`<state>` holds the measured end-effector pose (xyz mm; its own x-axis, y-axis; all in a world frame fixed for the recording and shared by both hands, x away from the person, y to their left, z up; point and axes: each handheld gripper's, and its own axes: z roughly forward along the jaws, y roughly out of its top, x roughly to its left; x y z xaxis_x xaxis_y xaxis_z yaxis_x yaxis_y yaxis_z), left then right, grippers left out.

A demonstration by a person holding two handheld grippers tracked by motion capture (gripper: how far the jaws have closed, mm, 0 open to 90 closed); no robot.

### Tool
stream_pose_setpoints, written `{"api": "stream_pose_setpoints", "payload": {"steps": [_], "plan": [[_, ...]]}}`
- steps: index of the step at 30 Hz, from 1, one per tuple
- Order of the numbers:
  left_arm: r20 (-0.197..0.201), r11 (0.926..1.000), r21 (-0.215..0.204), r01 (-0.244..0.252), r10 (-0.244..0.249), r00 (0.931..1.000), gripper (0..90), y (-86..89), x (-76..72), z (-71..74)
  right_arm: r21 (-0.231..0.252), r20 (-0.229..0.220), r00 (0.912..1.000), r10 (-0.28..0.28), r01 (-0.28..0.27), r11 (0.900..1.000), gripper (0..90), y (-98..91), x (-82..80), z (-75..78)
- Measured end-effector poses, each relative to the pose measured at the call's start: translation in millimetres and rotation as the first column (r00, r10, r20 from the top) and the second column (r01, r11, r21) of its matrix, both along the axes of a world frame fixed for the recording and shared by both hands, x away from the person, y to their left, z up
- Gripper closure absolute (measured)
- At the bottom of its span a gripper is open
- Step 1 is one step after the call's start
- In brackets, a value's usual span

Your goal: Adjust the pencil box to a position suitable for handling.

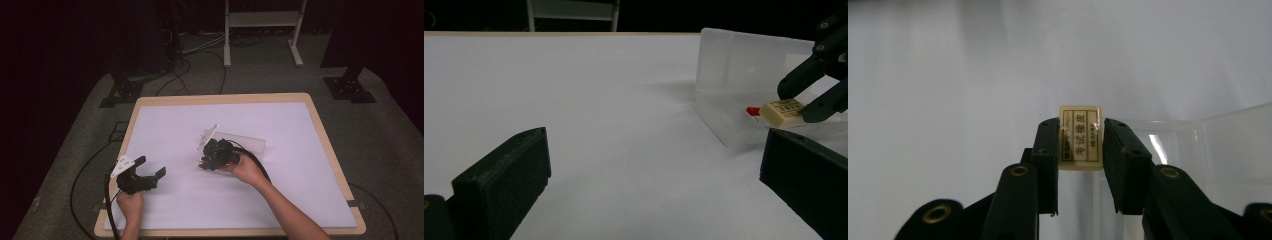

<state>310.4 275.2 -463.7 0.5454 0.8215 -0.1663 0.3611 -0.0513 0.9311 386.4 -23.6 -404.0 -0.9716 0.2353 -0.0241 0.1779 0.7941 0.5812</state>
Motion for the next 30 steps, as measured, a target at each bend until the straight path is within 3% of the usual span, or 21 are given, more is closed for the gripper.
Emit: {"api": "stream_pose_setpoints", "payload": {"steps": [18,30], "plan": [[-0.003,1.0,0.007,-0.001,0.001,1.0,0.0,-0.4,0.6,-0.1,-0.006,-0.019,0.9968,-0.077,0.077,0.997,68.0,-9.0,23.7,-11.7],[-0.002,1.0,0.009,0.004,-0.004,1.0,0.0,-0.9,0.1,-0.2,-0.014,-0.021,0.9958,-0.089,0.089,0.996,68.0,-4.2,31.4,-17.4]]}}
